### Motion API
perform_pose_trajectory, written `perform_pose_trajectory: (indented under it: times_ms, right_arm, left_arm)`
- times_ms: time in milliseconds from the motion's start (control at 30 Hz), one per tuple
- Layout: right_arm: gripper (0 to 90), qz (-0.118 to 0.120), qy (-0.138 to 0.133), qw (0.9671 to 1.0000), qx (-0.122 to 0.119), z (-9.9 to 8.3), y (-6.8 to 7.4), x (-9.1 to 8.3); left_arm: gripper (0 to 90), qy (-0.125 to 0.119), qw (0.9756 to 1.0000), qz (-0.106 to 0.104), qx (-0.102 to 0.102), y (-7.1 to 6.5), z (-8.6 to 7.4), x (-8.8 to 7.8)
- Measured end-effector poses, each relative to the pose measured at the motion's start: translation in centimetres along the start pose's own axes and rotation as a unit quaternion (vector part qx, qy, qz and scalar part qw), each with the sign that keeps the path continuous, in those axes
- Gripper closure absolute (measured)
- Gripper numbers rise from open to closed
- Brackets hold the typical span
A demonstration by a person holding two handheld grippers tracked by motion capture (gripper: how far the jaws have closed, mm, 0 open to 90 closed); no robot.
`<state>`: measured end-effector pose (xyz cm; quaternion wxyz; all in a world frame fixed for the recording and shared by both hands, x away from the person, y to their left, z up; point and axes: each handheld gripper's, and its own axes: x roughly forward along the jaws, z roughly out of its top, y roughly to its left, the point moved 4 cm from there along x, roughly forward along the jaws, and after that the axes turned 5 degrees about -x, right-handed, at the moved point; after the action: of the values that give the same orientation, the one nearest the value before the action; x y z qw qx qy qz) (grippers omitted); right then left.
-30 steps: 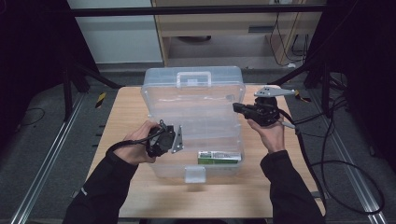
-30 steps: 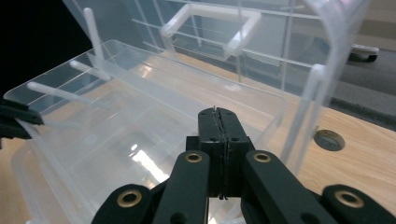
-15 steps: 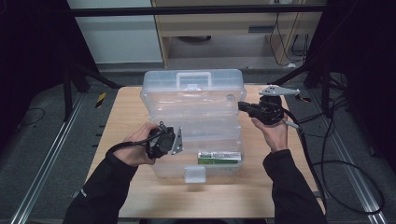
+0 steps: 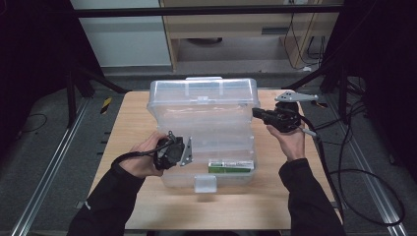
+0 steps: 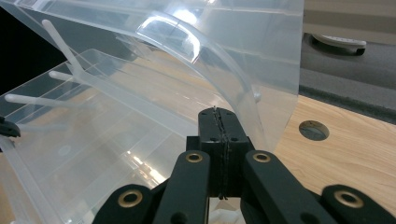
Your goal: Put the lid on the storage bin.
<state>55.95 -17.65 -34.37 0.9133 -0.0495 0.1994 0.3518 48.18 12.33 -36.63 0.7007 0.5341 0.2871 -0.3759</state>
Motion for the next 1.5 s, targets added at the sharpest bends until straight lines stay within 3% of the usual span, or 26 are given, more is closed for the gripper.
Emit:
perform_pose_trajectory:
  times_ms: [267,467,600,667,1133,1233,1300,1500]
  right_arm:
    - [90.0,0.005,0.001,1.0000,-0.001,-0.2,0.0,-0.2]
    - [90.0,0.006,0.004,1.0000,0.001,-0.5,-0.1,-0.4]
    - [90.0,0.005,0.007,1.0000,-0.003,-0.6,-0.1,-0.4]
    - [90.0,0.005,0.007,1.0000,-0.004,-0.6,-0.1,-0.5]
    - [90.0,0.006,0.007,0.9999,-0.005,-0.6,0.1,-0.5]
    - [90.0,0.006,0.006,1.0000,-0.005,-0.6,0.0,-0.5]
    - [90.0,0.006,0.005,1.0000,-0.005,-0.6,0.1,-0.5]
    - [90.0,0.008,0.005,0.9999,-0.004,-0.7,0.2,-0.5]
  left_arm:
    - [76.3,-0.016,0.9998,0.000,-0.014,0.3,-0.1,-0.1]
    - [73.8,-0.029,0.9984,-0.003,-0.048,0.6,-0.2,-0.4]
    - [71.8,-0.056,0.9959,-0.002,-0.071,0.9,0.1,-1.1]
    - [72.3,-0.059,0.9954,0.002,-0.075,1.0,0.1,-1.4]
    - [70.9,-0.102,0.9816,-0.007,-0.161,2.0,-0.9,-2.5]
    - [71.4,-0.101,0.9800,-0.005,-0.171,2.1,-1.2,-2.7]
    - [71.8,-0.106,0.9773,-0.006,-0.183,2.3,-1.4,-2.9]
    - [72.4,-0.113,0.9740,-0.004,-0.196,2.4,-1.8,-3.0]
